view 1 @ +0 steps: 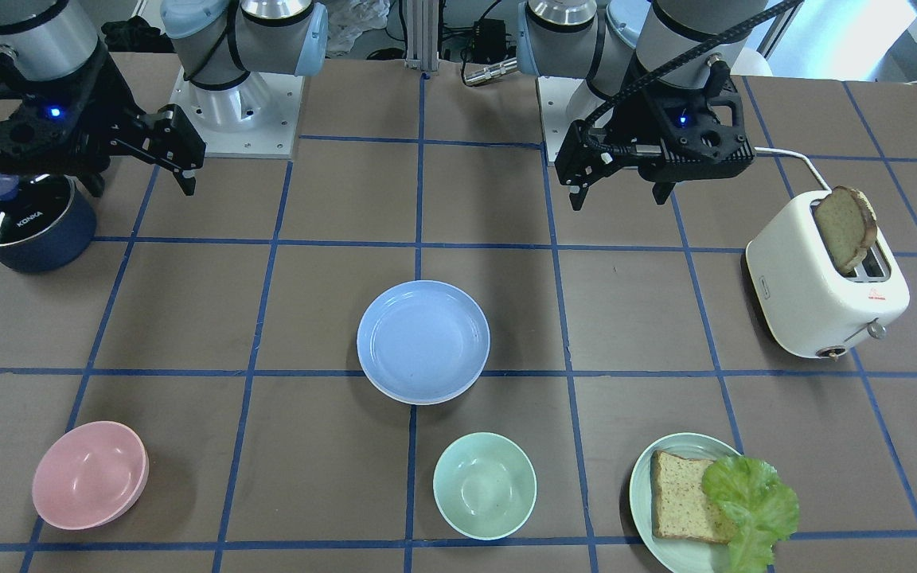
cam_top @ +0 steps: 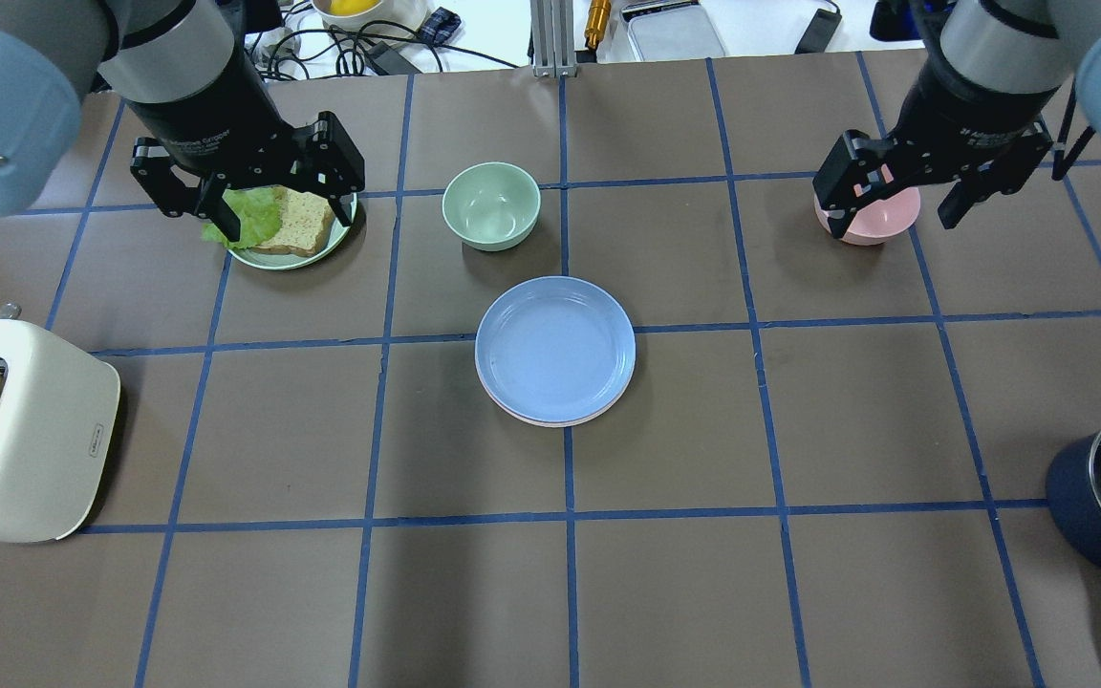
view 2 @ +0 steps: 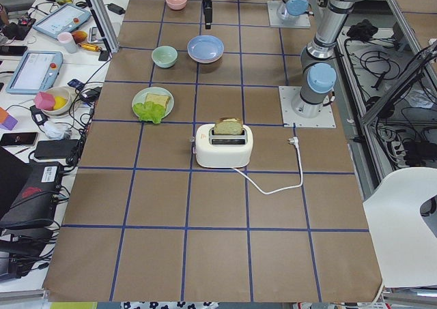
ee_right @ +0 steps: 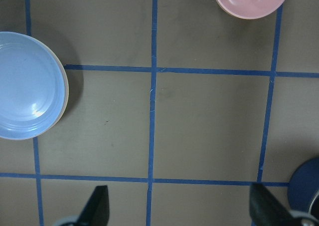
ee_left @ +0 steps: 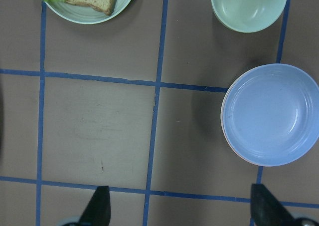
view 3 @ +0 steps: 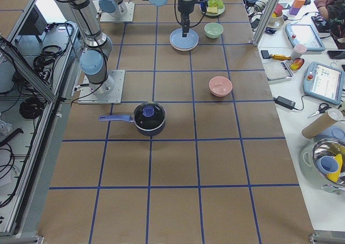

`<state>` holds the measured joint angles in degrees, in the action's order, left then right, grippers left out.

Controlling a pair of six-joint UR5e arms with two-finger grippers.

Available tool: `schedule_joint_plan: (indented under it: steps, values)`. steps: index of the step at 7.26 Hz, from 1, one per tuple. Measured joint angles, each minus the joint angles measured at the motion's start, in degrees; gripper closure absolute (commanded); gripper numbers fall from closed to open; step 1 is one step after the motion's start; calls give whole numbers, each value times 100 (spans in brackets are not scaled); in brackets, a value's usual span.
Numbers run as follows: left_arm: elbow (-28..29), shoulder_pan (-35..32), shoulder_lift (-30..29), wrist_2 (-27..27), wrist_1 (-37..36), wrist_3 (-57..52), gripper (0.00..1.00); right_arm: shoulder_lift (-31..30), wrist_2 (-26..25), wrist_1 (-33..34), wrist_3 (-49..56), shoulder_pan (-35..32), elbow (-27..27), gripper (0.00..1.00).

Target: Stack three plates with pink and blue

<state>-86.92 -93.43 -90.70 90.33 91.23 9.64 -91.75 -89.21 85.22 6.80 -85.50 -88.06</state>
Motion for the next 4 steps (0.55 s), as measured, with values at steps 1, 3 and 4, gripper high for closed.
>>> schedule_joint_plan:
  steps: [1, 3, 4]
  values:
    - [0, 0, 0, -3, 0, 2, 0, -17, 136, -149, -57, -19, 189, 0]
    - [0, 0, 0, -6, 0, 2, 0, 7, 321, -233, -302, -168, 390, 0]
    - [1, 0, 0, -7, 0, 3, 0, 40, 343, -231, -414, -300, 422, 0]
